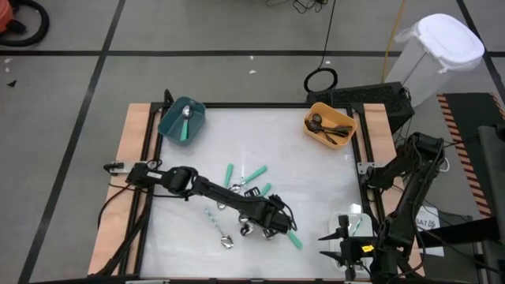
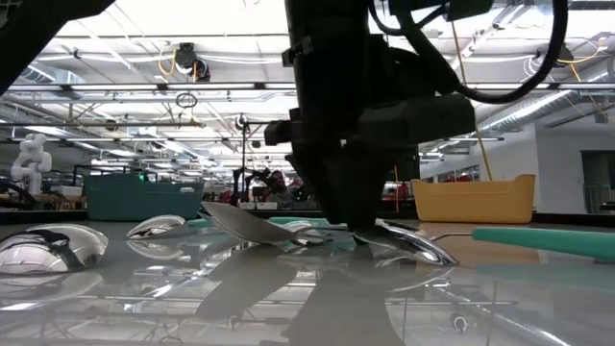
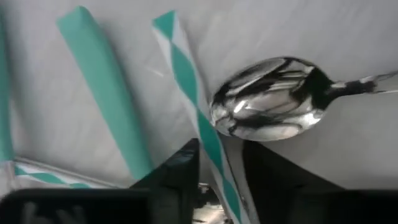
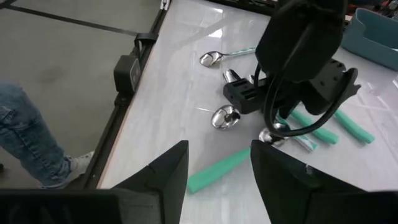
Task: Sort silverware by color (type)
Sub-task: Put the patterned green spoon into the white bin
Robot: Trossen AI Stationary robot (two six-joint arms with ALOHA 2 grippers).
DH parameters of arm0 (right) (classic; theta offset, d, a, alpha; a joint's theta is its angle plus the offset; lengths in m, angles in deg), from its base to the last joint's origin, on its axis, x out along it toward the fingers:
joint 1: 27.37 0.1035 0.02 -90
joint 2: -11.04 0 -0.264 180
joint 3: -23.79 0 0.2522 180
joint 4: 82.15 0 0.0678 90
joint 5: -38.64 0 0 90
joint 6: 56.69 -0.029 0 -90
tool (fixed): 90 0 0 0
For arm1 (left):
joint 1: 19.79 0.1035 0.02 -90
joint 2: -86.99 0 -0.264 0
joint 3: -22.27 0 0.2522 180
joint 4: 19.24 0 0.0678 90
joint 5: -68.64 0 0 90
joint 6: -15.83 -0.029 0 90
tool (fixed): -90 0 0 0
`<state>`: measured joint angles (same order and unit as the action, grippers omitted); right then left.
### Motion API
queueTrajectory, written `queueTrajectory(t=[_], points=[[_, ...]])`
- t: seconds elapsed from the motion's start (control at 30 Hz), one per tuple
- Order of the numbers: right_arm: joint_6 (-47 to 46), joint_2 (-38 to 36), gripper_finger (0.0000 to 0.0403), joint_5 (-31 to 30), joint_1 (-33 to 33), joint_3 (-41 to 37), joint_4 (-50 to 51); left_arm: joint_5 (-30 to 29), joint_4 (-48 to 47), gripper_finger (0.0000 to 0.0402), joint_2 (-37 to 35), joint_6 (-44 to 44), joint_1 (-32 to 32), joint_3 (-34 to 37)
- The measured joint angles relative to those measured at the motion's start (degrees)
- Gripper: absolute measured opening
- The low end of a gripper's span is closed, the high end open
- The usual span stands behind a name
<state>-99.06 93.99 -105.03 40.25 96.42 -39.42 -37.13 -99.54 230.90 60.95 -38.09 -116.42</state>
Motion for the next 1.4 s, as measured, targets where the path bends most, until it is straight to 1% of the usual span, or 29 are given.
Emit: queueTrajectory(t=[0.13,0.2,0.23,0.33,0.4,0.47,0.5,0.57,0.83,1.03,1.1,1.23,1.3,1.4], points=[[-0.2,0.0,0.0171,0.0,0.0,0.0,0.0,0.0,0.2,0.0055,1.6,-0.1,0.1,-0.1],[-0.3,0.0,0.0171,0.2,0.0,0.0,0.0,-1.4,0.1,0.0027,1.7,-0.1,0.0,-0.1],[-0.3,0.0,0.0171,0.2,0.0,0.0,0.0,-2.1,-0.3,0.002,1.7,0.3,-0.1,-0.4],[-0.4,0.0,0.0171,0.2,0.0,0.0,0.0,-5.0,-3.7,0.002,1.9,0.5,-0.6,-3.8],[-0.4,0.0,0.0171,0.1,0.0,0.0,0.0,-8.8,-7.8,0.002,2.7,0.4,-0.7,-7.1],[-0.5,0.0,0.0171,0.1,0.0,0.0,0.0,-11.7,-9.4,0.002,2.7,-0.2,-0.6,-9.7],[-0.5,0.0,0.0171,0.1,0.0,0.0,0.0,-13.3,-8.5,0.002,1.7,-0.5,-0.6,-9.7],[-0.5,0.0,0.0171,0.0,0.0,0.0,-0.2,-14.4,-9.2,0.002,-0.5,-0.7,-0.9,-9.5],[-2.4,0.0,0.0171,-0.1,0.0,0.0,0.0,-17.5,-9.0,0.002,-3.0,-2.6,-1.6,-9.9],[-3.5,0.9,0.0171,-0.2,0.0,0.0,-0.2,-17.8,-3.2,0.002,-3.5,-7.9,-3.9,-9.9],[-3.5,1.2,0.0171,-0.2,0.0,0.0,-0.3,-19.9,-1.4,0.002,-4.5,-8.7,-5.1,-9.9],[-3.4,1.3,0.0171,-0.6,0.0,0.0,-1.2,-23.4,-0.8,0.002,-6.7,-9.4,-7.7,-10.1],[-2.9,1.3,0.0171,-2.1,0.0,0.0,-1.8,-24.8,-0.9,0.002,-7.3,-9.8,-8.9,-10.0],[-1.7,1.3,0.0171,-6.5,0.0,0.0,-2.2,-26.8,-0.6,0.002,-8.1,-11.7,-10.3,-10.0]])
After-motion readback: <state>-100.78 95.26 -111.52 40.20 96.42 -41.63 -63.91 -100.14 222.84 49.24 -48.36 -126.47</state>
